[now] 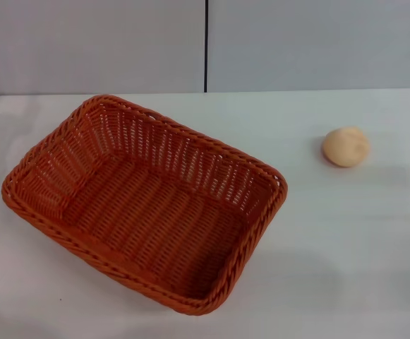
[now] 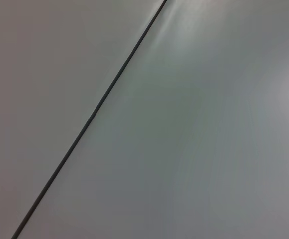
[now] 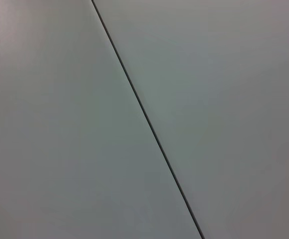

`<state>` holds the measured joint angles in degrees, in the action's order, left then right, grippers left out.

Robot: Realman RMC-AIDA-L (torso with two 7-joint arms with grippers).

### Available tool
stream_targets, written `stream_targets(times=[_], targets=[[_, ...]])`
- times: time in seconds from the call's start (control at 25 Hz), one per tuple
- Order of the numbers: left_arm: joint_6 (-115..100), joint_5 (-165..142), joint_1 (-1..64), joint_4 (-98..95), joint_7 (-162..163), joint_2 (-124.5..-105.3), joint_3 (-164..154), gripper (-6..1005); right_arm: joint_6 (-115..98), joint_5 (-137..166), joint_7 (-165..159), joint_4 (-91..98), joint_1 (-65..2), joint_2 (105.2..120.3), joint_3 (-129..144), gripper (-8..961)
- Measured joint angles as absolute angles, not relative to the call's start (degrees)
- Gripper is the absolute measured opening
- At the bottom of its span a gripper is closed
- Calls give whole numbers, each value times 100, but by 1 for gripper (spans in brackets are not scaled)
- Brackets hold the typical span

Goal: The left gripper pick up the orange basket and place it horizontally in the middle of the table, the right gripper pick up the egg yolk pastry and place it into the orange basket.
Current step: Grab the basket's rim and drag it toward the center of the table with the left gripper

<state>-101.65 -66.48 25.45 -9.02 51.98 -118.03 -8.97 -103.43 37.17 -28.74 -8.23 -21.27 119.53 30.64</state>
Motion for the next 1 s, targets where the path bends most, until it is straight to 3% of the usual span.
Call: stream_targets(times=[0.8,1.0], targets=[[-10204,-6678,2488,-1861,5872,-11747,-1777,724,-10203,3718,-3090,-835,-2172,11945,3045,609],[-9664,-7041,2507,-3468,7212,-11387,-3283,724,-10200,3717,-3102,-835,-2148,11944,3017,608]])
